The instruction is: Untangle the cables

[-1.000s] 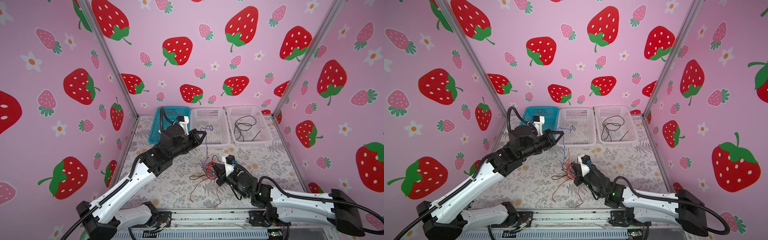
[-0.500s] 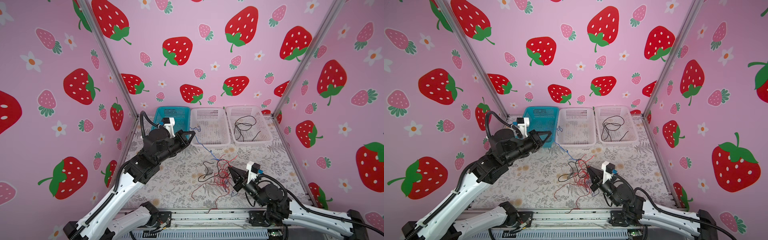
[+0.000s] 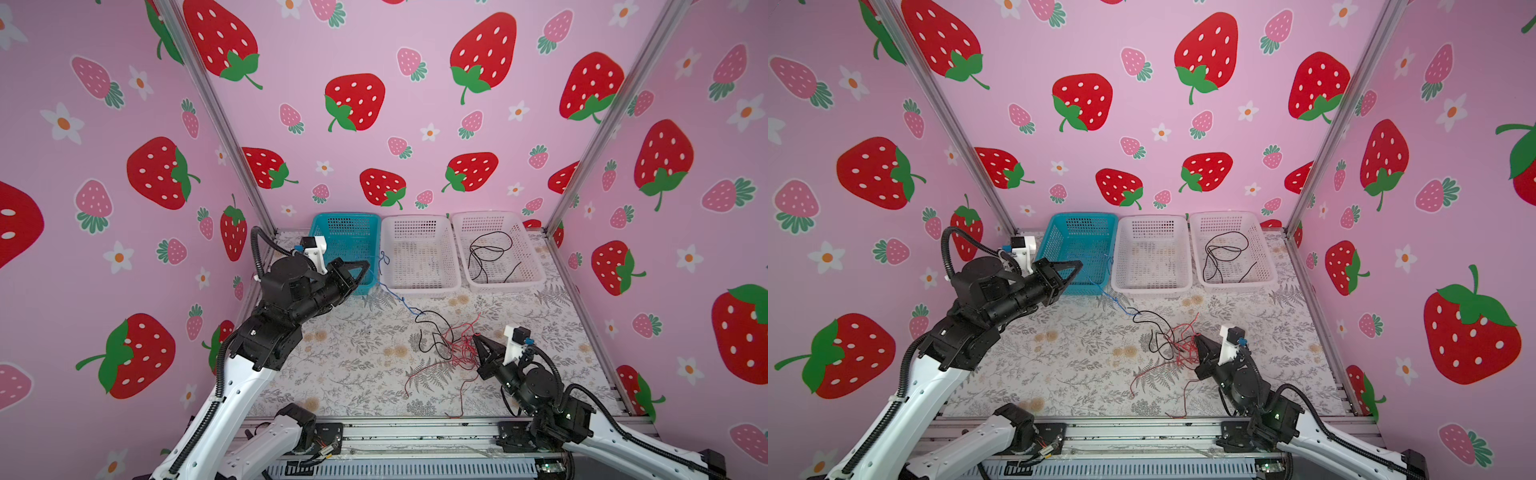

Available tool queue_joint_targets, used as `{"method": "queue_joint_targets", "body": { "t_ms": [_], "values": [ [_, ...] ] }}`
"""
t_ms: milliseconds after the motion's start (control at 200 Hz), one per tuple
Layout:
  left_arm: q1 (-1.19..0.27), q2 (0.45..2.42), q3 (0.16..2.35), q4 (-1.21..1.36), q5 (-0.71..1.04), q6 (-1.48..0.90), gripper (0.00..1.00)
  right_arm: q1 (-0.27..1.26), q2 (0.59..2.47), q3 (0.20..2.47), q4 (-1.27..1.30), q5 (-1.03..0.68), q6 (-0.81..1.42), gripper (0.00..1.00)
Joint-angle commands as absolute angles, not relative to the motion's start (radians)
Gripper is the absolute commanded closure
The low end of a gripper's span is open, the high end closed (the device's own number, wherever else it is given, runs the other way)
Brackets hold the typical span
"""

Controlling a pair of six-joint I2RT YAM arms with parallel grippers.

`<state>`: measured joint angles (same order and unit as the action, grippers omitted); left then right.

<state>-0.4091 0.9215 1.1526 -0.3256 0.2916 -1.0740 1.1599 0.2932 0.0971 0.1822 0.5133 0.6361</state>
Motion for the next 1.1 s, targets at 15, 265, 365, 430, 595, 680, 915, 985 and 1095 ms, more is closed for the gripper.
{"method": "queue_joint_targets", "body": {
  "t_ms": [15,265,365,430,595,680,915,985,1095],
  "values": [
    [-0.403,0.910,1.213,-0.288,0.299,-1.066,1.00,1.151,0.330,0.096,0.189,0.512,0.684,1.00],
    [-0.407,0.933,1.213,-0.290,0.341,-1.048,1.00,1.101,0.616,0.173,0.156,0.384,0.676,0.88],
    [-0.421,0.944,1.184,-0.276,0.357,-1.049,1.00,1.101,0.661,0.254,0.124,0.314,0.617,0.70],
    [-0.435,0.954,1.173,-0.277,0.360,-1.038,1.00,1.101,0.649,0.292,0.113,0.290,0.577,0.62],
    [-0.475,0.978,1.175,-0.314,0.343,-0.990,1.00,1.101,0.599,0.421,0.016,0.271,0.455,0.41],
    [-0.490,0.989,1.178,-0.318,0.342,-0.978,1.00,1.101,0.602,0.482,-0.011,0.249,0.417,0.36],
    [-0.524,1.015,1.198,-0.308,0.348,-0.963,1.00,1.101,0.690,0.520,0.104,0.130,0.321,0.33],
    [-0.529,1.019,1.205,-0.312,0.360,-0.956,1.00,1.101,0.734,0.501,0.139,0.158,0.297,0.32],
    [-0.532,1.014,1.206,-0.316,0.376,-0.948,1.00,1.100,0.795,0.484,0.201,0.142,0.268,0.32]
  ]
}}
